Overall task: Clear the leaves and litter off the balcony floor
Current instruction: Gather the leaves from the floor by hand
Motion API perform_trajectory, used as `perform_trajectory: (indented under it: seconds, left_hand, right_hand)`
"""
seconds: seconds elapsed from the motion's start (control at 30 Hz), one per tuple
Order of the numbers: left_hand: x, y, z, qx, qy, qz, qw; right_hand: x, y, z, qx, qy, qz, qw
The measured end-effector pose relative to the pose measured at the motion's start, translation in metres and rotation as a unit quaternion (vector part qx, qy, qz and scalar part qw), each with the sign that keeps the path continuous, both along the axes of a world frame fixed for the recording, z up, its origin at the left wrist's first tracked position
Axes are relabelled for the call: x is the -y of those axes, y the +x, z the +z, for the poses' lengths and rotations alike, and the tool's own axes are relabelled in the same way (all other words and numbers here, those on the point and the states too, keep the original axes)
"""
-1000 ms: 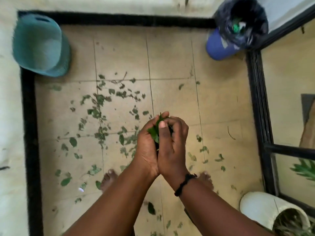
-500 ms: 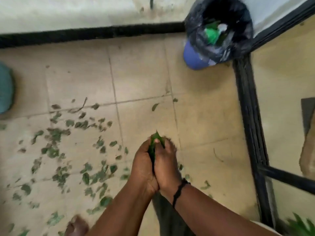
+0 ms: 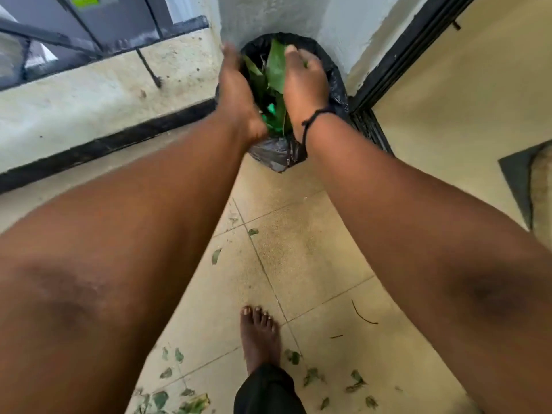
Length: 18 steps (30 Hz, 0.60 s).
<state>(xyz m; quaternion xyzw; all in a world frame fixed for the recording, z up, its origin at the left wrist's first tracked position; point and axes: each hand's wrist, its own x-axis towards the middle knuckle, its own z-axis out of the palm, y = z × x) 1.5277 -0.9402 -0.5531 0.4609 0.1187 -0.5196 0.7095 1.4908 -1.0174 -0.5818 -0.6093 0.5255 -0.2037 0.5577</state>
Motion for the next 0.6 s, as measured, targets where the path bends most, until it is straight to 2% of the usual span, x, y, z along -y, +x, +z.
perform_trajectory:
  seconds: [0.03,0.1,0.2,0.33,0.43,0.5,0.6]
  left_hand:
    - [0.0,0.004,-0.004,0.011,0.003,-0.037,0.999]
    - [-0.009,0.004,-0.014,0.075,0.073,-0.079,0.991]
    - [-0.05,-0.012,-0.042,0.173,0.192,-0.063,0.964]
    - [-0.149,-0.071,-0.082,0.18,0.25,-0.114,0.944]
    - [-0.239,-0.129,-0.092,0.182,0.334,-0.146,0.913]
    - [-0.293,-0.171,-0.09,0.153,0.385,-0.194,0.889]
    - [-0.369,-0.229,-0.083,0.082,0.436,-0.248,0.861]
  right_hand:
    - [0.01,-0.004,-0.005,-0.025,0.011,-0.007,1.0]
    - [0.02,-0.023,-0.01,-0.068,0.015,-0.031,0.997]
    - [0.006,-0.069,-0.026,-0.068,-0.008,-0.052,0.996]
    - [-0.062,-0.134,-0.058,-0.108,-0.02,-0.051,0.993]
    - [-0.148,-0.164,-0.068,-0.163,-0.021,0.052,0.985]
    - [-0.204,-0.183,-0.072,-0.203,-0.001,0.166,0.965]
    - [-0.279,-0.21,-0.074,-0.271,0.017,0.381,0.884]
